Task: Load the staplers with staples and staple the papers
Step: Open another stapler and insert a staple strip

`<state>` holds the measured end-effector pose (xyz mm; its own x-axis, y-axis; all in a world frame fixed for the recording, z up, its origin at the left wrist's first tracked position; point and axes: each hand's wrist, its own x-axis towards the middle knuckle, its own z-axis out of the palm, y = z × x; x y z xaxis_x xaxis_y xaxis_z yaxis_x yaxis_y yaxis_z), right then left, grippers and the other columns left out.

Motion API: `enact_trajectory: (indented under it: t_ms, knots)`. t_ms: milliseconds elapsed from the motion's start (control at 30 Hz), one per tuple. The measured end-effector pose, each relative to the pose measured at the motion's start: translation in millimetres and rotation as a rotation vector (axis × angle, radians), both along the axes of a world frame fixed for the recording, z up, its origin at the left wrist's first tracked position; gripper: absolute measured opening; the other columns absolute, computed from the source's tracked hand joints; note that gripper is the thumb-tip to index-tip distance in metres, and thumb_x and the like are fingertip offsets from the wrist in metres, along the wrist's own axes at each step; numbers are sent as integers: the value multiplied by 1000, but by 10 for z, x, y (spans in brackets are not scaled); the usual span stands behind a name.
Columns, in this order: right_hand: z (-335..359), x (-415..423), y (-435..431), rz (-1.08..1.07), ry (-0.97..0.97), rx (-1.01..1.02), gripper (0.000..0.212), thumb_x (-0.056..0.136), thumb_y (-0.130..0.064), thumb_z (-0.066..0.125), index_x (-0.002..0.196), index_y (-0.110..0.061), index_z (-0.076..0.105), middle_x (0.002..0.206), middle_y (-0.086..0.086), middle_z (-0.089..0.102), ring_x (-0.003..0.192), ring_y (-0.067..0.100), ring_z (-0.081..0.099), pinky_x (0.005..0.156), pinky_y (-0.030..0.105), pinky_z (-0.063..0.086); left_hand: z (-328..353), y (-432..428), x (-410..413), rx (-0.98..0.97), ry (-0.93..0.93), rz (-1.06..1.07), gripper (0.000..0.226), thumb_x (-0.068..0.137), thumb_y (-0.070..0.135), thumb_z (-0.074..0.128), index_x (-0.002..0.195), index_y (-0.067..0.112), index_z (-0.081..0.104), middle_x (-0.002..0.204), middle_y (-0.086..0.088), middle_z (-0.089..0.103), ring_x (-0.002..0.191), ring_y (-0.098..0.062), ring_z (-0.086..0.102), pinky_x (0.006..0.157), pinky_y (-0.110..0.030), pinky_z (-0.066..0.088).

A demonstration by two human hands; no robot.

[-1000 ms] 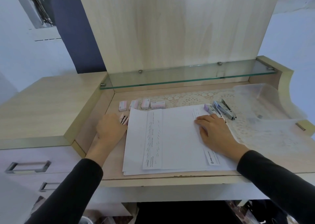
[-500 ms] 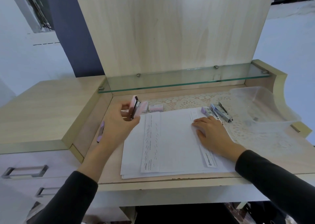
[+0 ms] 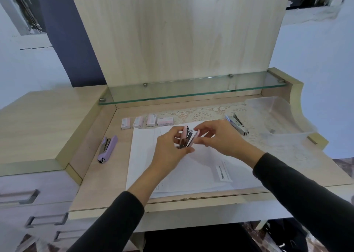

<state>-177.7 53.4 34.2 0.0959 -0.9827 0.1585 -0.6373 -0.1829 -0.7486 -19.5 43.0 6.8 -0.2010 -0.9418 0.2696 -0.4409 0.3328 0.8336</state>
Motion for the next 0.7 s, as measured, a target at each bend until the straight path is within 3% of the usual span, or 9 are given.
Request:
enact_trajectory:
  t_ms: [100, 167, 333, 467, 600, 700]
  knots:
    - [-19, -7, 13, -6, -215, 28, 16, 78, -6, 68, 93, -8, 64, 76, 6, 66, 72, 26, 66, 72, 35, 58, -3, -5, -40, 21, 50, -23, 41, 67, 7, 79, 100, 22, 59, 81, 15, 59, 71, 0, 57, 64, -11, 50]
    - [-32, -35, 14, 1, -262, 25, 12, 80, -1, 64, 91, -6, 62, 81, 12, 66, 73, 26, 66, 69, 30, 58, 14, -23, -40, 38, 75, -56, 33, 75, 10, 74, 105, 19, 64, 85, 13, 63, 70, 1, 60, 62, -6, 47]
    - [-69, -51, -2, 26, -312, 30, 14, 85, 3, 56, 94, -7, 56, 93, 12, 64, 79, 20, 67, 68, 21, 58, 123, -121, -24, 21, 79, -110, 31, 82, 16, 67, 113, 19, 64, 93, 13, 65, 77, 11, 61, 70, -2, 44]
    - [-127, -59, -39, 8, -348, 7, 19, 82, 2, 60, 100, -6, 58, 97, 14, 68, 81, 24, 69, 73, 28, 58, 176, -138, -62, 43, 70, -187, 26, 76, 9, 72, 100, 18, 68, 88, 7, 68, 76, 6, 63, 70, -6, 47]
    - [-166, -42, -41, -26, -332, -43, 22, 82, 3, 61, 103, -2, 63, 97, 16, 69, 80, 23, 69, 71, 21, 57, 180, -132, -107, 51, 116, -190, 24, 70, 6, 76, 90, 17, 69, 82, 9, 68, 73, 3, 64, 68, -8, 48]
    - [-174, -32, -39, -19, -350, -53, 21, 82, 4, 60, 102, 0, 64, 94, 19, 69, 82, 26, 69, 74, 28, 58, 152, -140, -134, 35, 129, -178, 18, 73, 4, 73, 85, 16, 68, 80, 10, 67, 70, 3, 65, 68, -9, 49]
